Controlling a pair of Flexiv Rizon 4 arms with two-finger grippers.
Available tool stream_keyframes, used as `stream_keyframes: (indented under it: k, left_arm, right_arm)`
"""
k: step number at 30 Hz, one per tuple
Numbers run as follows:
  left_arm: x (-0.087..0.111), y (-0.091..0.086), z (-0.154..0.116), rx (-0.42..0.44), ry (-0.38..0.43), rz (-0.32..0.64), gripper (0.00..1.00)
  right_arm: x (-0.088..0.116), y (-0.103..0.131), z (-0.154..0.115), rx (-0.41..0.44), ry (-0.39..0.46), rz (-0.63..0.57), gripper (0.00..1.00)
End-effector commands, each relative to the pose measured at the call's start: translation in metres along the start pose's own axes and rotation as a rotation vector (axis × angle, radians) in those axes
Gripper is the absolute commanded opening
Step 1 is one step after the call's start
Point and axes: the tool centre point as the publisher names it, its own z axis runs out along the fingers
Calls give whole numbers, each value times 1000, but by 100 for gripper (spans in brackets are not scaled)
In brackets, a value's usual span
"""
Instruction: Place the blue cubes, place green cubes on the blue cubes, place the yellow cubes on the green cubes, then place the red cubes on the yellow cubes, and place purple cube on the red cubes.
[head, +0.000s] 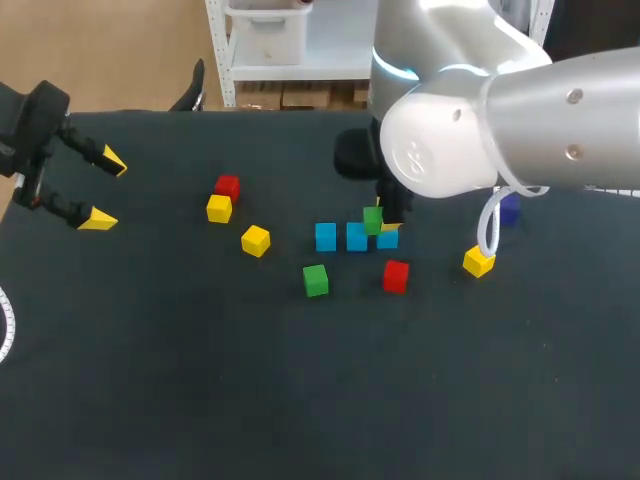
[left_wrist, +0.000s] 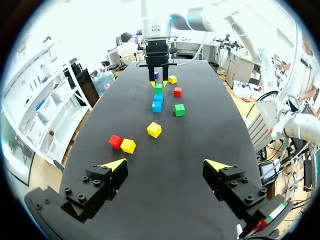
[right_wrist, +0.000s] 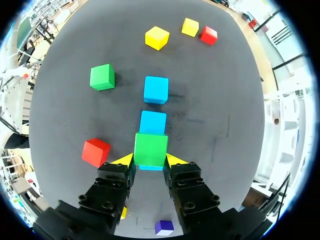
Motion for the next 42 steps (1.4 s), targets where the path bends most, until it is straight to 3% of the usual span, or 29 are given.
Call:
stream_keyframes:
  k: [1,13,23,42]
  left_arm:
    - [1,1,0,1,-1,3,100]
    - [1,1,0,1,-1,3,100]
    - [1,1,0,1,-1,3,100]
    - [1,1,0,1,-1,3,100]
  right_arm:
    - [0,-1,0,-5,-1,1,16]
    - [0,-1,1,-8,1,1,19]
    - [0,-1,1,-10,0,1,31]
    - [-1,-1,2,-15,-2,1,36]
